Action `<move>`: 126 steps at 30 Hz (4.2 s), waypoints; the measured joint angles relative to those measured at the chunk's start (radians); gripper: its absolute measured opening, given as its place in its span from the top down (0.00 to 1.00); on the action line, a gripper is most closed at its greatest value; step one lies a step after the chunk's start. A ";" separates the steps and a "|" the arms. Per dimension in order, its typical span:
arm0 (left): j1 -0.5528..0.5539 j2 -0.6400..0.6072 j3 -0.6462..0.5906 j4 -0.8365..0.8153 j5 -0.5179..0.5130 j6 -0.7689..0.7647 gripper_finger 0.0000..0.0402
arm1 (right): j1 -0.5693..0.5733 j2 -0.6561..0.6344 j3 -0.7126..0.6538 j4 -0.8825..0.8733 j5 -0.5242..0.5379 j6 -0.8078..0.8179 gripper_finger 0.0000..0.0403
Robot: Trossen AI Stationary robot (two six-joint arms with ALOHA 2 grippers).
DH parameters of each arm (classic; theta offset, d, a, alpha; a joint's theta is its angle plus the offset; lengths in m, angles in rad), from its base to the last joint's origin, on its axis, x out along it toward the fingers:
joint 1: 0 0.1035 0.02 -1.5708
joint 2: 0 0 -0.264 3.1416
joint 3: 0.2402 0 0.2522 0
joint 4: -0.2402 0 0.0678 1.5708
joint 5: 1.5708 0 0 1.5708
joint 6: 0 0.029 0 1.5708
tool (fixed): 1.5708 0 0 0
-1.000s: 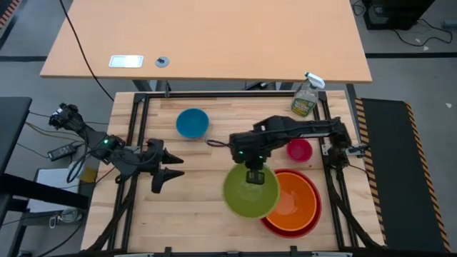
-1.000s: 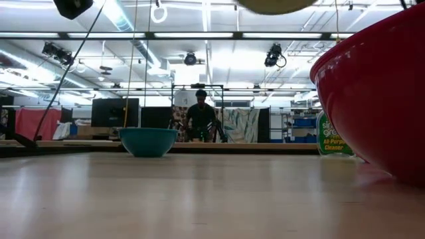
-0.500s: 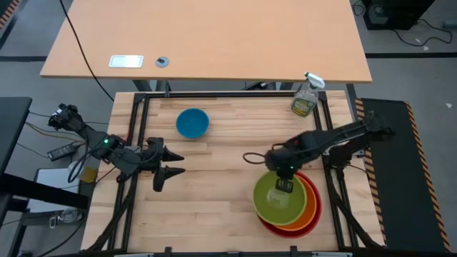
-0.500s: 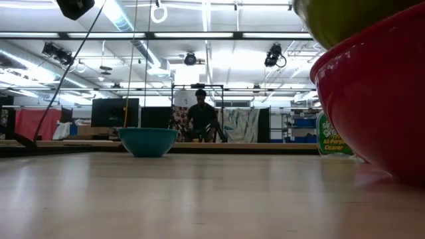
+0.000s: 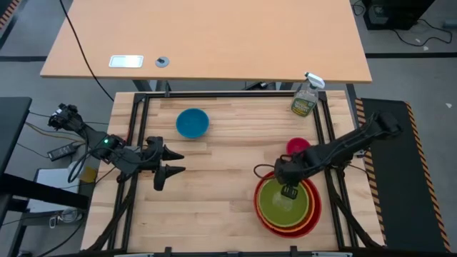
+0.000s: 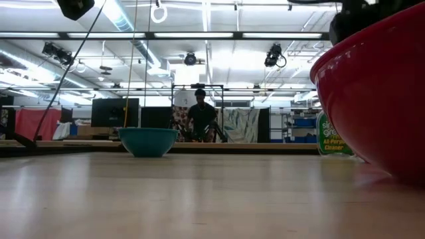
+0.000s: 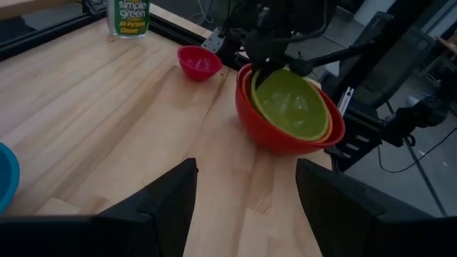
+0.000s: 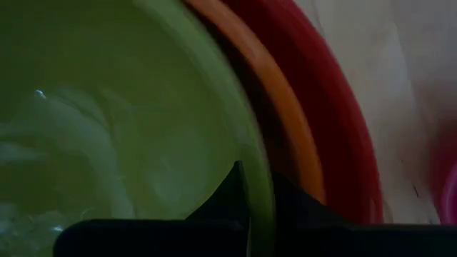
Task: Nest bowls inside each other
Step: Stack the green bowl on the orange bowl, then stack the blue bowl on the green bowl
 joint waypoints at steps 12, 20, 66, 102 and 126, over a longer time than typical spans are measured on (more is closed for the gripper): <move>0.000 0.000 0.000 0.012 0.000 -0.002 0.40 | 0.025 0.017 -0.045 -0.002 0.021 -0.001 0.83; 0.000 0.000 0.000 0.015 0.000 0.002 0.40 | 0.024 0.017 -0.031 -0.059 -0.108 0.032 0.55; 0.688 -0.071 -0.242 -0.327 0.161 -0.397 0.51 | -0.538 0.235 0.305 0.669 0.150 -0.279 0.48; 1.289 0.276 -0.474 0.341 0.677 -0.223 0.46 | -0.568 0.290 0.305 0.685 0.037 -0.325 0.48; 1.148 0.301 -0.447 0.360 0.698 -0.222 0.97 | -0.560 0.185 0.305 0.439 0.020 -0.330 0.48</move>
